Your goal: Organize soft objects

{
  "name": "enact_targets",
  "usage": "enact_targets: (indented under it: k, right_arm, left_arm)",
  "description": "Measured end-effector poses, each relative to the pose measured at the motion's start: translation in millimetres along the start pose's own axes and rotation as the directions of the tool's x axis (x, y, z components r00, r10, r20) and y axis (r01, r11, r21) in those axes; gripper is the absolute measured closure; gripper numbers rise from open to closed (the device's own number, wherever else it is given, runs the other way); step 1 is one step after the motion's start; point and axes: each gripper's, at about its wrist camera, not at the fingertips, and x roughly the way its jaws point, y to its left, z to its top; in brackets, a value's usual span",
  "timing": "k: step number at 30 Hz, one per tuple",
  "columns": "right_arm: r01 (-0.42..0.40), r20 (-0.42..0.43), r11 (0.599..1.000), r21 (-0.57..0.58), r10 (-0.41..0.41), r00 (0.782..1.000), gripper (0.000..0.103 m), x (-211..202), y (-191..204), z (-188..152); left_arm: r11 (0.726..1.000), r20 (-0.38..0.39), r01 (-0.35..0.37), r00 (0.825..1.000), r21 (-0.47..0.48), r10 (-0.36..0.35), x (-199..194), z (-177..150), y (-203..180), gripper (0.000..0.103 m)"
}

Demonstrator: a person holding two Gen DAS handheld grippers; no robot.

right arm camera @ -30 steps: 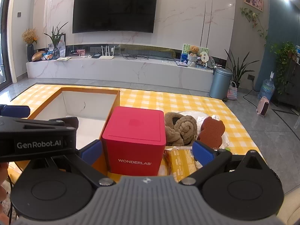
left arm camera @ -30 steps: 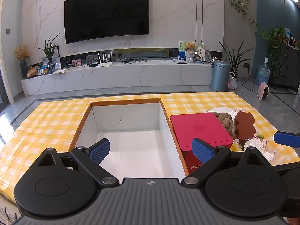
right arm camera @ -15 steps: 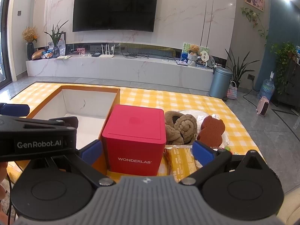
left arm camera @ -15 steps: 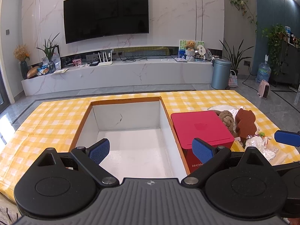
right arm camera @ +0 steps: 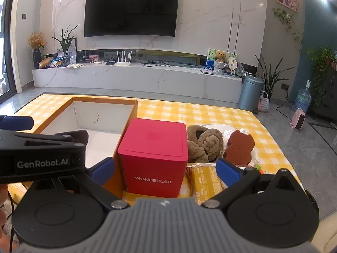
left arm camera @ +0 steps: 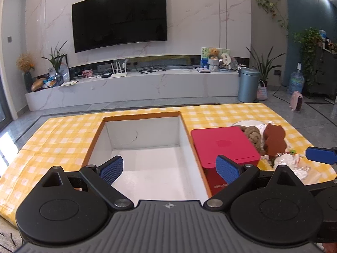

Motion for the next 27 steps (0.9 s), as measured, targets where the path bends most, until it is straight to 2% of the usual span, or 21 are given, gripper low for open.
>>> enact_targets:
  k: [3, 6, 8, 12, 15, 17, 19, 21, 24, 27]
  right_arm:
    - [-0.009, 0.015, 1.000, 0.012, 0.009, 1.000, 0.003, -4.6, -6.7, -0.5]
    - [-0.015, 0.035, 1.000, 0.018, 0.014, 0.999, 0.003, -10.3, -17.9, 0.8]
    - [0.013, 0.048, 1.000, 0.014, -0.014, 0.999, 0.003, -14.6, -30.2, 2.2]
    - [0.069, 0.061, 0.996, 0.058, -0.072, 0.996, 0.003, -17.7, -71.6, 5.5]
    - [0.112, 0.029, 0.989, 0.092, -0.115, 0.993, 0.003, -8.4, -108.6, 13.6]
    - [0.148, -0.051, 0.987, 0.064, -0.145, 0.988, 0.003, 8.1, -132.3, 21.3]
    - [0.226, -0.087, 0.971, 0.075, -0.219, 0.972, 0.003, 24.1, -156.2, 28.2]
    - [0.285, -0.119, 0.945, 0.163, -0.268, 0.956, 0.003, 38.6, -184.5, 33.3]
    - [0.318, -0.158, 0.887, 0.335, -0.280, 0.947, 0.003, 56.9, -219.0, 25.8]
    - [0.319, -0.180, 0.842, 0.435, -0.265, 0.947, 0.003, 79.4, -232.4, 6.0]
  left_arm:
    - [1.000, 0.014, 0.020, 1.000, 0.007, -0.020, -5.3, 2.6, -4.2, 0.000]
    - [0.996, 0.018, 0.090, 0.996, 0.015, -0.090, -11.6, 8.2, -6.1, 0.000]
    - [0.992, 0.019, 0.127, 0.992, 0.011, -0.127, -14.8, 14.8, -7.1, 0.000]
    - [0.988, 0.021, 0.155, 0.988, 0.019, -0.155, -16.9, 32.1, -15.2, 0.000]
    - [0.981, 0.009, 0.188, 0.982, 0.050, -0.189, -13.9, 45.2, -27.4, 0.000]
    - [0.975, 0.008, 0.206, 0.978, 0.077, -0.208, -9.9, 55.0, -38.9, 0.000]
    - [0.969, 0.000, 0.226, 0.974, 0.101, -0.227, -3.2, 64.5, -52.7, 0.000]
    - [0.960, -0.020, 0.253, 0.967, 0.119, -0.253, 6.9, 73.4, -67.4, 0.000]
    - [0.941, -0.064, 0.308, 0.951, 0.137, -0.302, 25.2, 82.0, -87.7, 0.000]
    - [0.923, -0.127, 0.361, 0.930, 0.131, -0.345, 46.7, 84.7, -109.0, 0.000]
